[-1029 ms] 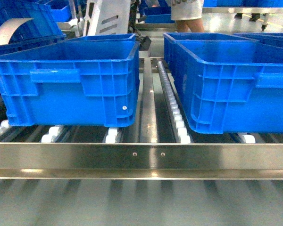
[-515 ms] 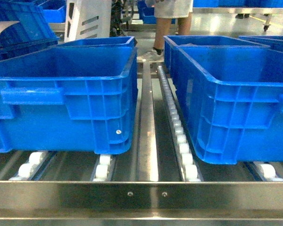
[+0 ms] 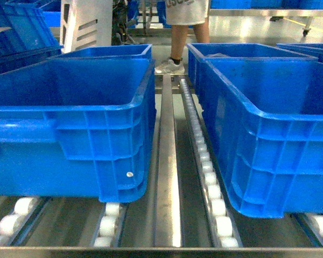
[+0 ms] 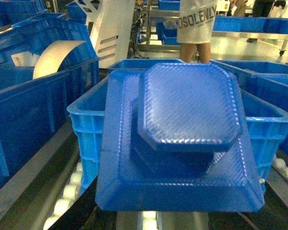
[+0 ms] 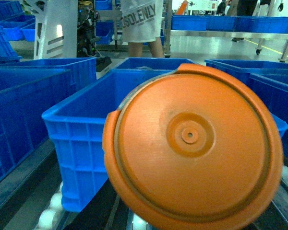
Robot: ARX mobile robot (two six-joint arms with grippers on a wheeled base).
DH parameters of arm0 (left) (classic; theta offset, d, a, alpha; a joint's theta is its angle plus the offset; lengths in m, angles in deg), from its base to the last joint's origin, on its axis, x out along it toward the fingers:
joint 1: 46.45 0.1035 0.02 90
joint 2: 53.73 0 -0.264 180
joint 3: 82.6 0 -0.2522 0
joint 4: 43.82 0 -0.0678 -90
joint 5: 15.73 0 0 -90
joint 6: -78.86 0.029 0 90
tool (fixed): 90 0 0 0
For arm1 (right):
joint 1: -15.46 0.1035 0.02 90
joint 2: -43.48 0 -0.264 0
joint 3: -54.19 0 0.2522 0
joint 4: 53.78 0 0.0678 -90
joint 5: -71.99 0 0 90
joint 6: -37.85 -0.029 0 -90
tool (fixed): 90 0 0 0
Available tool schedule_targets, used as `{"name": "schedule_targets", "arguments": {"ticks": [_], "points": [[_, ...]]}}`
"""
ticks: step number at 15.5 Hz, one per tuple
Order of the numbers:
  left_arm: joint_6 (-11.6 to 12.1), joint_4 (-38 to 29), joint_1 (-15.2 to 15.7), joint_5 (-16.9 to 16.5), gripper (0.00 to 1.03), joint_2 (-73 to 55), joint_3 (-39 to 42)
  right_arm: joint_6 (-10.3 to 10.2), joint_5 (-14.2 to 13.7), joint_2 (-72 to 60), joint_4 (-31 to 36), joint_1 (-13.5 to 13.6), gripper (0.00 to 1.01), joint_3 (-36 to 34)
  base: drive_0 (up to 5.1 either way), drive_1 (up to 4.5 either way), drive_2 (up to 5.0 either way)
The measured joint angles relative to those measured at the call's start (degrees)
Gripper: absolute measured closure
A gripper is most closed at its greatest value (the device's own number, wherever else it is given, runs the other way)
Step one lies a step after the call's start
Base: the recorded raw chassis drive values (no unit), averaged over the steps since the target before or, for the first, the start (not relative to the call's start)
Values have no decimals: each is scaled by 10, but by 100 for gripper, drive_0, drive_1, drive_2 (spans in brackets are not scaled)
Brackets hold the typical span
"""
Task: Sort blue parts and orange caps into right shelf containers
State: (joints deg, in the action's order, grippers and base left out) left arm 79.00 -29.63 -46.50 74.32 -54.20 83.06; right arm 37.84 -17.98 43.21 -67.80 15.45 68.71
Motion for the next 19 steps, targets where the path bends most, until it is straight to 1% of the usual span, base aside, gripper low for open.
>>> {"name": "schedule_targets", "arguments": {"ticks": [19], "points": [[0,0,0,0,61,0,0,0,0,0,-1,0,61,0,0,0,0]]}}
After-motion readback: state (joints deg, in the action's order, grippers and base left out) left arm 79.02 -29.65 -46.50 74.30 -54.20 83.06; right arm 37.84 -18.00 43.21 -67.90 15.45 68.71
